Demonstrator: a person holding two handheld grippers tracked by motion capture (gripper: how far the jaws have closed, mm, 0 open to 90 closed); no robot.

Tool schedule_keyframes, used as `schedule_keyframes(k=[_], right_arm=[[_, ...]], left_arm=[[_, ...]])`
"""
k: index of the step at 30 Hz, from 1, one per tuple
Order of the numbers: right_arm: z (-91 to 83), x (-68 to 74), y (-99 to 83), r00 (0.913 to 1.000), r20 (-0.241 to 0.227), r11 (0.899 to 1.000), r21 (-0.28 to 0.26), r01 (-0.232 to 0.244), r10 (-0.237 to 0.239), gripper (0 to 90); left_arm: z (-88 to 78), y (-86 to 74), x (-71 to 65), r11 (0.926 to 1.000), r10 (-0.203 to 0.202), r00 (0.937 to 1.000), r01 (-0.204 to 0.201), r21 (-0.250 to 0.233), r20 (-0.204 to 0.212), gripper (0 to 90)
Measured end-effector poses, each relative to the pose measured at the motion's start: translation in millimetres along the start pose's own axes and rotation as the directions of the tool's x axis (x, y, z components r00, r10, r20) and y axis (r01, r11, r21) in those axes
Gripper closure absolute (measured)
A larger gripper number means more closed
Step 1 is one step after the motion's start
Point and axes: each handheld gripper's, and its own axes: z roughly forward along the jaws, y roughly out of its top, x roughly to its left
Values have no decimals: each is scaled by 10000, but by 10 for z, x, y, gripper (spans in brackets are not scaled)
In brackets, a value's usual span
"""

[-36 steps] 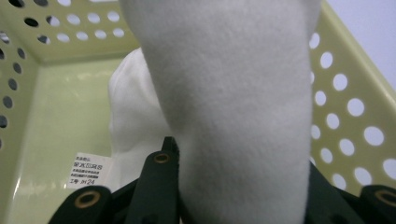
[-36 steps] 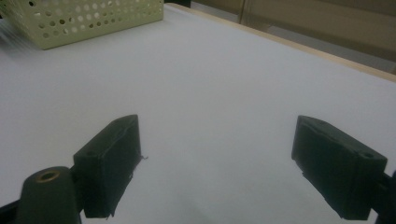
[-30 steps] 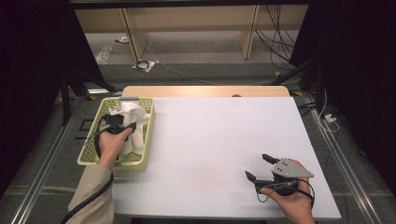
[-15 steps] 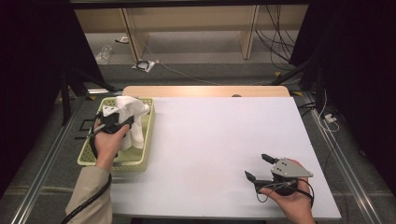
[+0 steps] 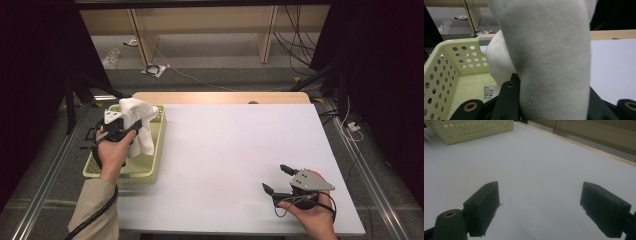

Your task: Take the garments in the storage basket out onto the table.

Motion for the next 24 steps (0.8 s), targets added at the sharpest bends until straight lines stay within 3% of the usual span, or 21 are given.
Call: schedule_keyframes(k=[24], right_arm=[[4,2,0,10000,-43,10000,2,-37,37,167]], left_arm=[[-114,98,-47,9987,-132,9994,147,-493,309,707]])
